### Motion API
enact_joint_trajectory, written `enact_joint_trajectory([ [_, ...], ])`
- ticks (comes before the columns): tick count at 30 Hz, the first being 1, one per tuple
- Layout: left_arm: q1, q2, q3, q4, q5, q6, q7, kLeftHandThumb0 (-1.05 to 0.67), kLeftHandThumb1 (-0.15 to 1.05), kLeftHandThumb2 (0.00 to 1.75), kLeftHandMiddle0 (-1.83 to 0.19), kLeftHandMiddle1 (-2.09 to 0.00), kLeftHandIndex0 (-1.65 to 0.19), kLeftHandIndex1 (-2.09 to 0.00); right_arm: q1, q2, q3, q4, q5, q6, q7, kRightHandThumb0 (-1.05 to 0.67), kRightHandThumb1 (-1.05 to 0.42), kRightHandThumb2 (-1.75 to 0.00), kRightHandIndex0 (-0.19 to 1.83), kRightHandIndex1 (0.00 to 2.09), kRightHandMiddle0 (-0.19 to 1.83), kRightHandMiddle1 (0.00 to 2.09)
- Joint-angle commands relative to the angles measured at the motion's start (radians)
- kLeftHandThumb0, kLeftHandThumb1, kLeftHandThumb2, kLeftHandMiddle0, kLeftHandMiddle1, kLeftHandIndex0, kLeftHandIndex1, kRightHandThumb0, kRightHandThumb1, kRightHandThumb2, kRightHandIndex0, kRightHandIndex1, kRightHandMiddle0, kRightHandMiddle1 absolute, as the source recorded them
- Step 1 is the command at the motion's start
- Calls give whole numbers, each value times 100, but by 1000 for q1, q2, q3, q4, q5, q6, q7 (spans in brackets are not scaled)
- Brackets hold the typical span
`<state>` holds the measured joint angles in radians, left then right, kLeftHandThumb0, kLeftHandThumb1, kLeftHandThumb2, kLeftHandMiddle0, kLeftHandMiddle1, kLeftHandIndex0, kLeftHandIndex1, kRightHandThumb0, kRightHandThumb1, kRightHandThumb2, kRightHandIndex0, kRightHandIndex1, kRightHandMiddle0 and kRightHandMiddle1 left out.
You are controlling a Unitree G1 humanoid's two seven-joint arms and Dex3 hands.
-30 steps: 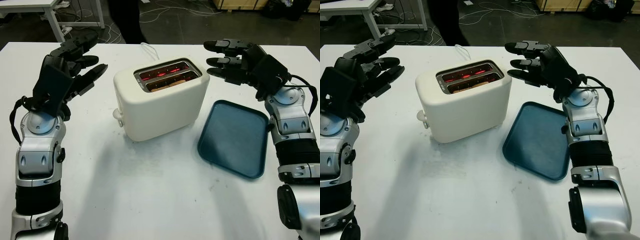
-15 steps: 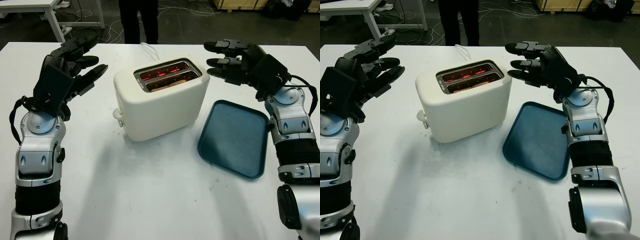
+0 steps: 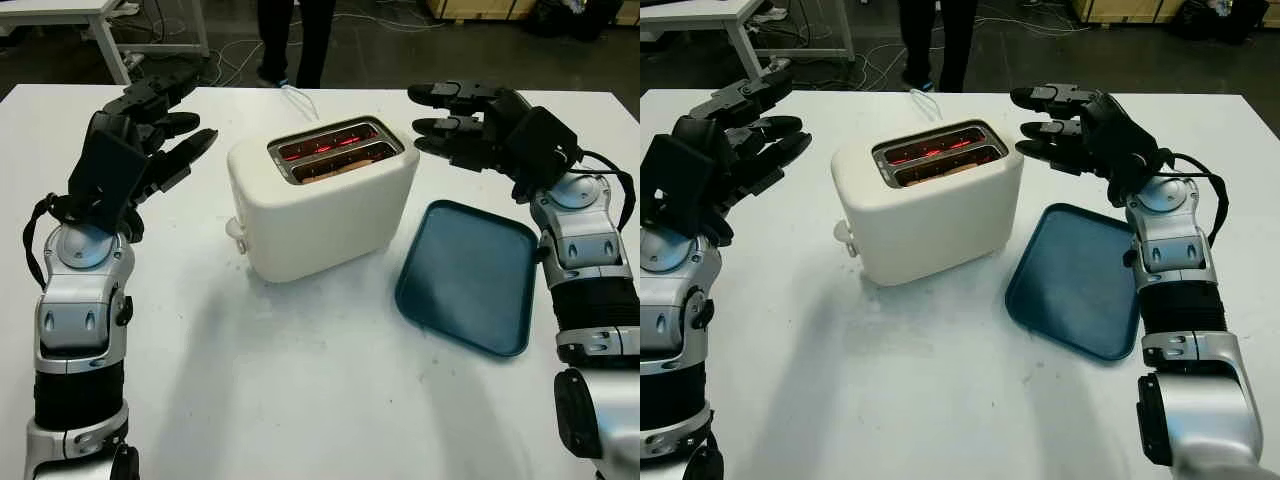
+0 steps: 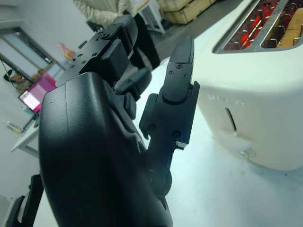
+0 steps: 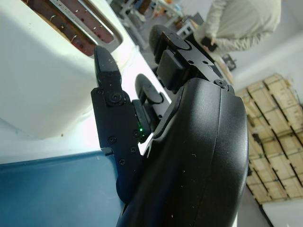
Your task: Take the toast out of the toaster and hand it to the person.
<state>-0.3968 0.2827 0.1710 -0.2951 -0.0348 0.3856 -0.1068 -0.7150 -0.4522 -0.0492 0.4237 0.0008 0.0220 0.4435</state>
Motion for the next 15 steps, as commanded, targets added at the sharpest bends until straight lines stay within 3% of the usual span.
enact_joint_trajectory([
  [1,1,1,4,-7,-5,-4,4,-29,92,15,-22,-84,-57,-1,-13,3,-3,-19,6,3,-7,-30,-92,-7,63,3,59,1],
  [15,3,3,6,-7,-3,-5,2,-31,92,14,-23,-84,-58,-1,-14,1,-5,-13,9,-1,-1,-27,-92,-7,65,4,59,0],
])
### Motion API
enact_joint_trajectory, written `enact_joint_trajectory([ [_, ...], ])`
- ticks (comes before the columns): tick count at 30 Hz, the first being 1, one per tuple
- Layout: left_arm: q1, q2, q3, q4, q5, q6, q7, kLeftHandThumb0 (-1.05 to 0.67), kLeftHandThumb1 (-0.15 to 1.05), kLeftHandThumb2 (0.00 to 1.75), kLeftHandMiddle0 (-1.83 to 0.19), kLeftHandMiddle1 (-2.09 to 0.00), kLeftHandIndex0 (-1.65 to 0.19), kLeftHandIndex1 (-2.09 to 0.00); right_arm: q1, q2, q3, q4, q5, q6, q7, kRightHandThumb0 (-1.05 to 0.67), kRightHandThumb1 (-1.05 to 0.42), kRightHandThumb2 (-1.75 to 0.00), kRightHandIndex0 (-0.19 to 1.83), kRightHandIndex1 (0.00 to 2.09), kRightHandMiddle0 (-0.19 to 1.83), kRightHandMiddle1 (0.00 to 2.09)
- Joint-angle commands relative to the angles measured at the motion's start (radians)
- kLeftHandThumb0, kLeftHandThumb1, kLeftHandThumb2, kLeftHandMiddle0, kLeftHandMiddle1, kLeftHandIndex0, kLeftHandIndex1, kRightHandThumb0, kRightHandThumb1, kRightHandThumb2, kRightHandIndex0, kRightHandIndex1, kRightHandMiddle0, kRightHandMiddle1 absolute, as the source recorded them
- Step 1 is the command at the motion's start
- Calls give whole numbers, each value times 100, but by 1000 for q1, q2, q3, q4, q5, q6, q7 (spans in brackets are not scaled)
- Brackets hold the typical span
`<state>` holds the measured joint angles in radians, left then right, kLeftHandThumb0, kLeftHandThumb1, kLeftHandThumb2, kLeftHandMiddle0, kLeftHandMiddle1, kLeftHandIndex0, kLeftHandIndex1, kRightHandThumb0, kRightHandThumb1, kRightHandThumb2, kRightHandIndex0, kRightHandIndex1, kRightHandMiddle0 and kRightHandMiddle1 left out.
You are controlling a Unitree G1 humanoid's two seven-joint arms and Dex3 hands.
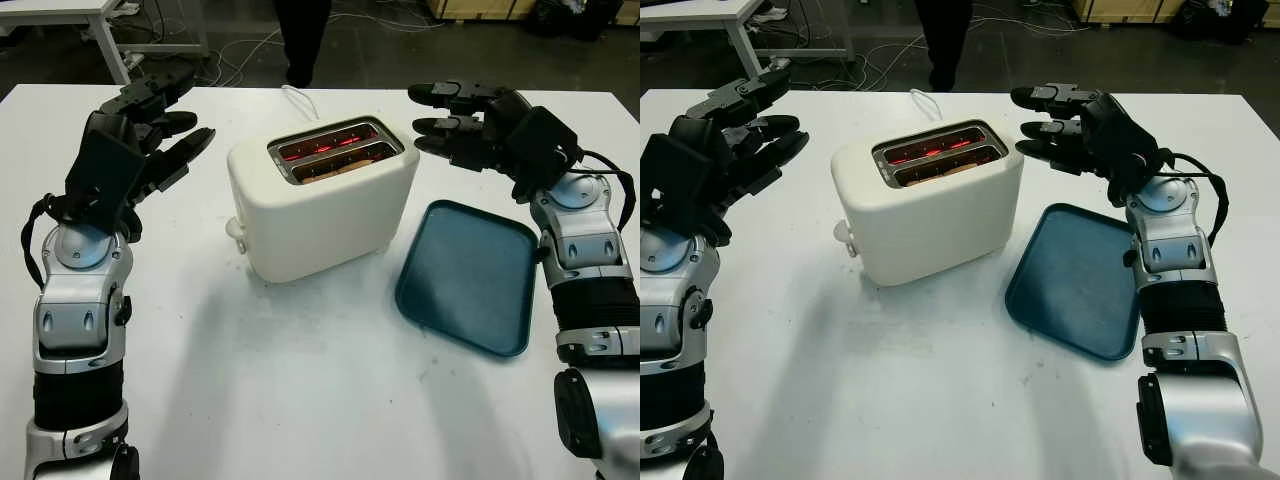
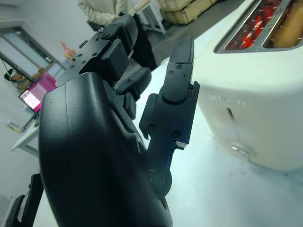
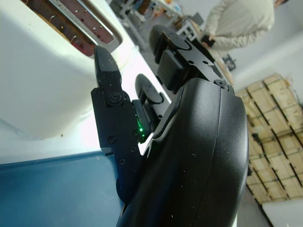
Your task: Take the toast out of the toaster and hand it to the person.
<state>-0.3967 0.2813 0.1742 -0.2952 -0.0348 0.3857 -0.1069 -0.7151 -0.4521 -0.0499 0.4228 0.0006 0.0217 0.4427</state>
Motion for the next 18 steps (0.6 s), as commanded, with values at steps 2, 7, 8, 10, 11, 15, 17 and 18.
enact_joint_trajectory([
  [2,3,4,4,-8,-4,-2,2,-30,92,14,-23,-83,-57,-1,-14,0,-4,-10,9,-4,0,-29,-92,-7,65,4,59,1],
  [7,2,5,2,-8,1,-5,5,-30,92,14,-24,-84,-58,-1,-13,-2,1,-21,-5,7,-12,-32,-92,-4,66,5,60,1],
  [8,2,5,2,-8,2,-4,5,-30,91,14,-24,-84,-58,-1,-13,-2,4,-24,-9,10,-15,-33,-92,-4,66,5,60,1],
  [10,2,4,1,-9,2,-5,5,-30,92,14,-24,-84,-58,-1,-14,-2,5,-23,-11,11,-15,-34,-92,-4,66,4,60,1],
  [11,2,4,2,-9,1,-5,5,-30,92,14,-24,-83,-58,-1,-16,-1,4,-16,-9,4,-12,-34,-92,-4,65,4,60,1],
  [15,1,2,4,-12,-4,5,5,-29,92,15,-23,-82,-57,-1,-18,-2,5,-18,-11,1,-12,-33,-92,-4,66,5,60,1],
  [17,1,1,5,-10,-8,1,3,-28,92,15,-23,-82,-56,-1,-28,-5,9,-24,-20,16,-20,-32,-91,-3,66,4,60,1],
  [18,1,1,6,-10,-9,1,2,-28,92,15,-23,-82,-56,-1,-34,-4,8,-26,-21,23,-23,-31,-90,-2,65,4,60,1],
])
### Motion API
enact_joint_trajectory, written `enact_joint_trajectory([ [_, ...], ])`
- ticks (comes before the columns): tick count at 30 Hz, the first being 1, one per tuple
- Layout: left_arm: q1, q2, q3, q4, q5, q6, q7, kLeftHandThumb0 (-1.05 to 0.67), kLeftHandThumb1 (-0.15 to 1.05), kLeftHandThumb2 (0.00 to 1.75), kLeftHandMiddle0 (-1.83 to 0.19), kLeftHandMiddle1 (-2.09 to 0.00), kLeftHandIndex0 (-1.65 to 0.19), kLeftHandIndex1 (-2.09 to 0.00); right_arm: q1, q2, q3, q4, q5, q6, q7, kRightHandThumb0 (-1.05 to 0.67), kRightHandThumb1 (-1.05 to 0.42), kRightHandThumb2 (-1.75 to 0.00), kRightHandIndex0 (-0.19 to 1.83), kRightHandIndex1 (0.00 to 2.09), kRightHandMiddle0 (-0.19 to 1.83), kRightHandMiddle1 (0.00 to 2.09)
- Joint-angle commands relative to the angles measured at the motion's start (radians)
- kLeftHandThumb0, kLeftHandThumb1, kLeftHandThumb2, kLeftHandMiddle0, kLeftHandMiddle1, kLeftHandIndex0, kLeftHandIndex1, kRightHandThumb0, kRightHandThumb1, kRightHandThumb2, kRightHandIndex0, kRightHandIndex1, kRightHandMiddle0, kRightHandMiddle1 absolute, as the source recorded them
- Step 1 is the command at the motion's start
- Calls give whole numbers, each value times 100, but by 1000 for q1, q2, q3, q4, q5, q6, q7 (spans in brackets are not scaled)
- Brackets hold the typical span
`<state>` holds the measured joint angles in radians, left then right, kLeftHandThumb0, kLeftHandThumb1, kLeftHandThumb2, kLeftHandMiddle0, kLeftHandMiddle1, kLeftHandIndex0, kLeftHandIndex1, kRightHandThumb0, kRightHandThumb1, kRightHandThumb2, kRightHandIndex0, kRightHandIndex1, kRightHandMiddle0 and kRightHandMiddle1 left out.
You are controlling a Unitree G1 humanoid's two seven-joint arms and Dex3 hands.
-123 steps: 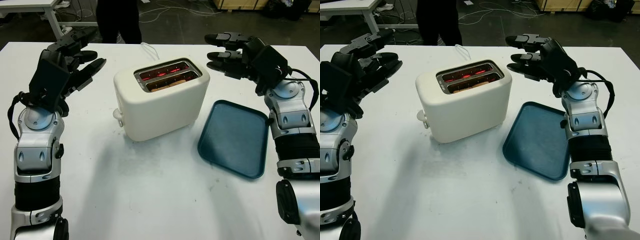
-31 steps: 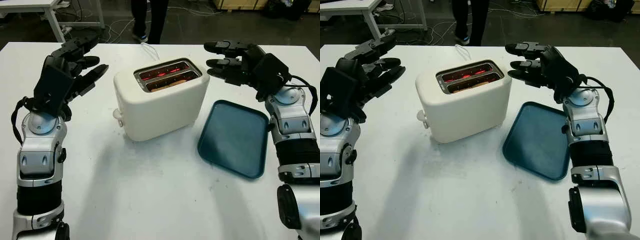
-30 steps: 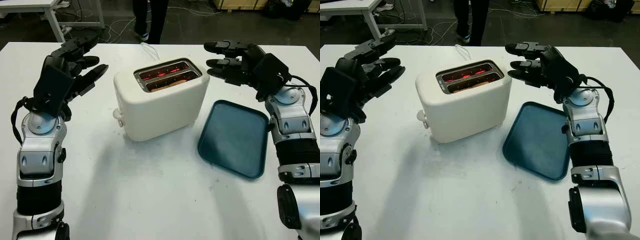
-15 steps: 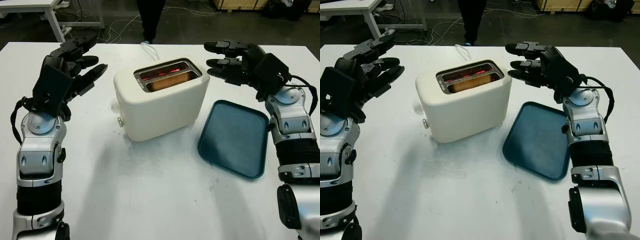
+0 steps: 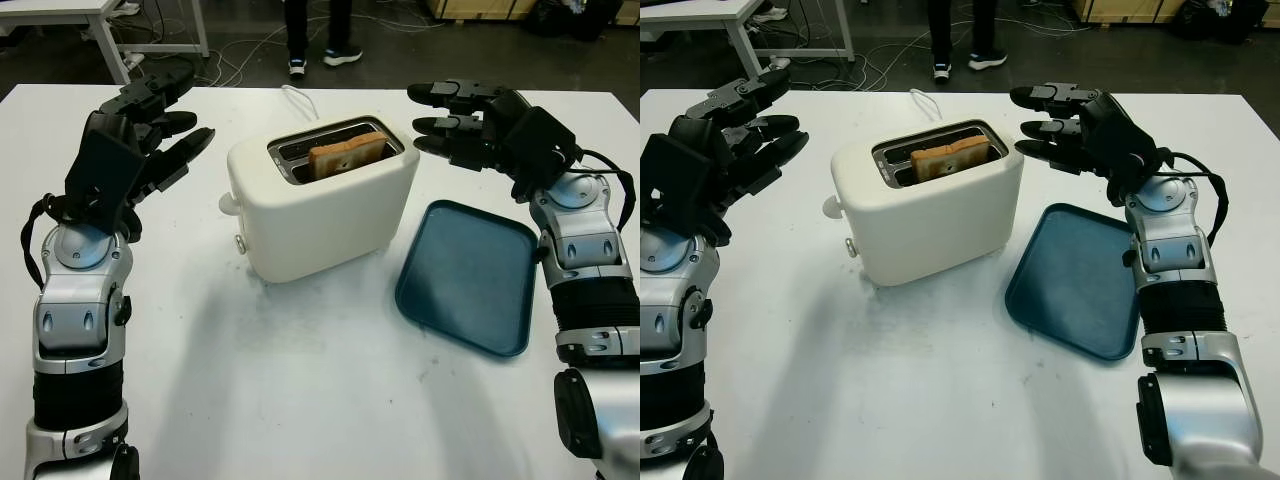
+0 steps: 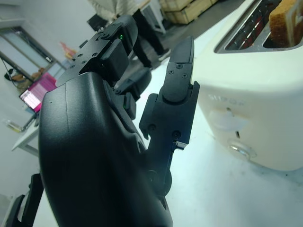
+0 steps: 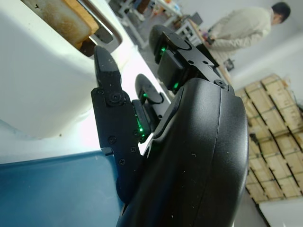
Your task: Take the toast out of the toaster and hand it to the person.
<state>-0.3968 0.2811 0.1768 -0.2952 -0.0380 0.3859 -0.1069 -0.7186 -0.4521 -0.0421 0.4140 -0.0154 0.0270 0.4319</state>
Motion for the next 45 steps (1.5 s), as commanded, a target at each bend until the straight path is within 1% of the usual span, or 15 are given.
enact_joint_trajectory([
  [1,1,2,3,-10,-4,1,4,-28,92,15,-23,-82,-57,-1,-40,-1,-6,-13,6,12,-9,-29,-88,-1,66,4,60,1],
  [4,2,2,2,-11,-3,1,5,-28,92,15,-23,-82,-57,-1,-86,1,-17,20,20,-40,-3,-24,-83,0,67,5,62,2],
  [6,2,3,0,-14,-1,4,6,-28,92,15,-23,-82,-57,-1,-132,-4,-19,60,23,-90,12,-19,-80,0,72,8,65,3],
  [10,4,6,-1,-10,4,-2,5,-28,92,15,-23,-82,-57,-1,-222,-10,-3,94,-14,-161,-6,-18,-71,-1,85,16,76,8],
  [12,4,7,1,-10,3,-4,5,-28,92,15,-24,-82,-57,-1,-260,-7,12,84,-31,-151,-11,-25,-67,0,88,17,79,9],
  [16,5,6,5,-14,-1,3,5,-28,92,14,-24,-81,-57,-1,-314,7,57,64,-71,-173,-14,-29,-62,0,96,24,89,14],
  [19,4,5,7,-12,-3,0,5,-28,92,14,-24,-81,-57,-1,-349,4,119,79,-128,-254,8,-34,-61,0,104,33,98,18],
  [21,3,6,4,-13,1,-1,6,-28,92,14,-24,-81,-57,-1,-366,8,155,86,-166,-272,11,-41,-60,0,93,58,99,20],
  [24,3,9,-1,-16,9,2,7,-28,92,14,-24,-81,-57,-1,-377,7,218,72,-249,-274,6,-43,-59,0,86,70,99,21],
  [28,4,5,3,-19,3,5,7,-27,92,14,-24,-81,-57,-1,-391,2,278,124,-308,-308,33,-33,-61,-1,83,68,96,18],
  [32,6,2,6,-18,0,2,8,-27,92,14,-24,-80,-57,-1,-410,6,331,168,-370,-293,57,-31,-62,-1,83,66,94,15],
  [35,8,-6,10,-16,-8,-4,9,-27,92,14,-24,-80,-57,-1,-408,0,365,167,-417,-293,69,-35,-65,-2,77,63,92,11],
  [39,9,-6,11,-13,-10,-6,10,-27,92,14,-24,-81,-57,-1,-405,-1,382,198,-437,-338,65,-38,-64,0,78,59,93,10],
  [41,11,-3,9,-10,-3,-11,10,-28,92,14,-24,-82,-58,-1,-403,-1,388,212,-446,-347,67,-37,-62,0,84,51,94,7],
  [45,12,-7,12,-9,-8,-12,12,-28,92,14,-24,-81,-58,-2,-400,-5,390,229,-447,-363,70,-35,-62,0,87,46,94,6],
])
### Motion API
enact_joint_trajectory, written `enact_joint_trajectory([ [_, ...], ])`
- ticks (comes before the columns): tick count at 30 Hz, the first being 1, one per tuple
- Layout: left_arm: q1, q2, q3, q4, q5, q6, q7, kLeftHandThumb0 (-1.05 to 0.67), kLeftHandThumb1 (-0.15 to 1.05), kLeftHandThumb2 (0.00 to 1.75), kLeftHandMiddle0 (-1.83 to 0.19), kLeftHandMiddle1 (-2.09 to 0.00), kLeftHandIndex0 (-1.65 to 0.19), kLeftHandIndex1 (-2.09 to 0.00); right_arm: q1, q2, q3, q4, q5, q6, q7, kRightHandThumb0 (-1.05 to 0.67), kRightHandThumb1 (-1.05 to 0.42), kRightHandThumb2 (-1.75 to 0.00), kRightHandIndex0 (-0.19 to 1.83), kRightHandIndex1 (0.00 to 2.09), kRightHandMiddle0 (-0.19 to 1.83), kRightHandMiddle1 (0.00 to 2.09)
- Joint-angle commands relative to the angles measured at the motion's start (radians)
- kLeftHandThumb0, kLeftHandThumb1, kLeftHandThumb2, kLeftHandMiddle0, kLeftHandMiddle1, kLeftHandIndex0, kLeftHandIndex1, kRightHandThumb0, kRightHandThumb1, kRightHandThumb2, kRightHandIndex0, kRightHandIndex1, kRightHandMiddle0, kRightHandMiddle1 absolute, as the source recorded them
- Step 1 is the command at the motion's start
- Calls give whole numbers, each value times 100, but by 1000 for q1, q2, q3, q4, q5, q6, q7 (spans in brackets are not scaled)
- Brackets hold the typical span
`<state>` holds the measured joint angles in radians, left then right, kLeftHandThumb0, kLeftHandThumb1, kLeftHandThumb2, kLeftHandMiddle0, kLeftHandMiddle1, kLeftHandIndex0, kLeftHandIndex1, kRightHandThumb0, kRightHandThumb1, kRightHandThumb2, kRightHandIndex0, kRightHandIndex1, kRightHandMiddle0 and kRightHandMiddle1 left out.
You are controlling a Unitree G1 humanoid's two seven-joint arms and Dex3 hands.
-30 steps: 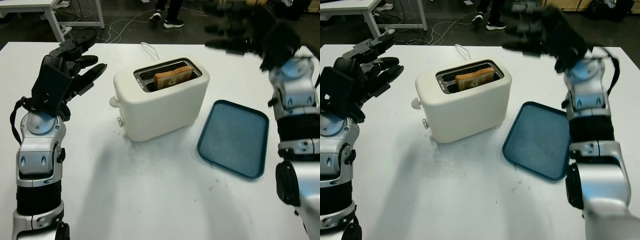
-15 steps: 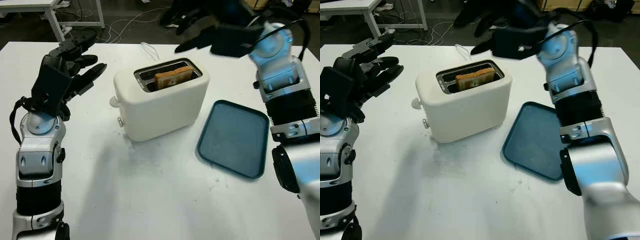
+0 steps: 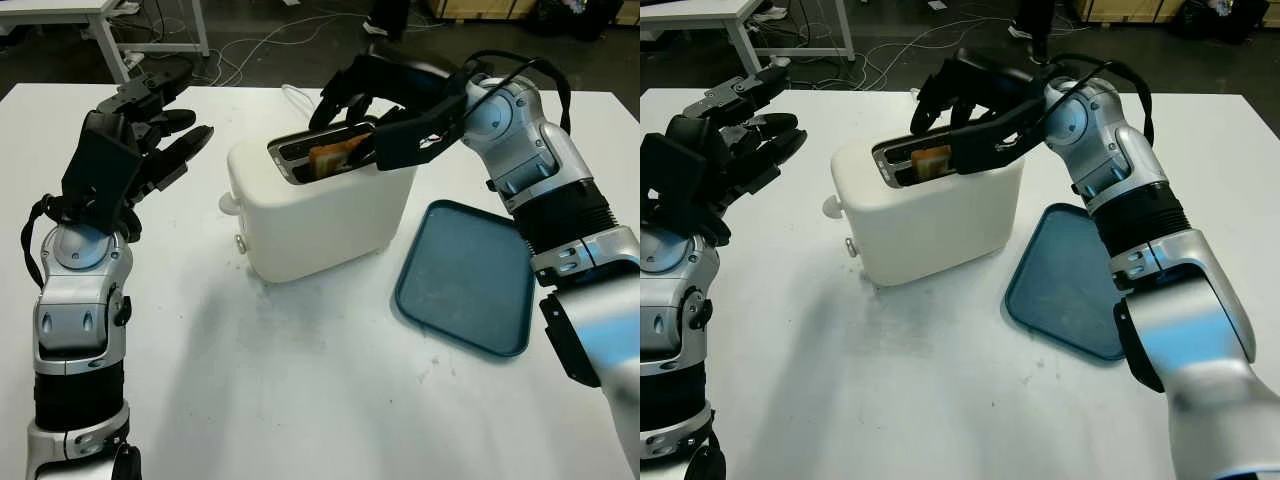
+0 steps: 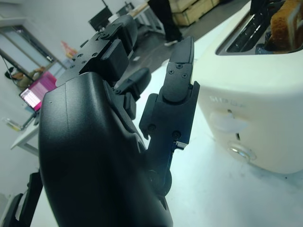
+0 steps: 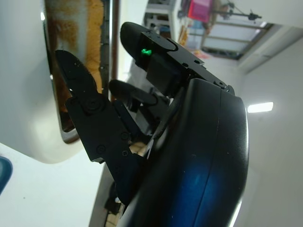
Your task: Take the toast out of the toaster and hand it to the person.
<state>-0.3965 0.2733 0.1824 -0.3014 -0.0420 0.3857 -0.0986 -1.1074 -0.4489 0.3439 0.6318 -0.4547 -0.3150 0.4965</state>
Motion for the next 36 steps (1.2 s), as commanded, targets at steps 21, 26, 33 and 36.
enact_joint_trajectory([
  [21,16,-2,5,-14,-6,0,6,-25,92,15,-23,-82,-57,-1,-4,-6,3,1,-1,36,65,-27,-67,0,95,70,109,8],
  [26,17,-2,4,-7,-2,-10,8,-25,91,15,-24,-82,-58,-2,-1,-5,8,2,-1,34,74,-26,-67,0,94,83,115,9],
  [33,19,1,2,-15,-1,1,7,-24,91,15,-23,-82,-57,-1,8,-1,21,11,-7,29,90,-20,-69,0,97,79,121,11],
  [36,19,3,4,-9,-2,-8,3,-24,91,15,-23,-81,-57,-1,8,1,30,16,-11,29,100,-20,-69,0,99,74,124,12],
])
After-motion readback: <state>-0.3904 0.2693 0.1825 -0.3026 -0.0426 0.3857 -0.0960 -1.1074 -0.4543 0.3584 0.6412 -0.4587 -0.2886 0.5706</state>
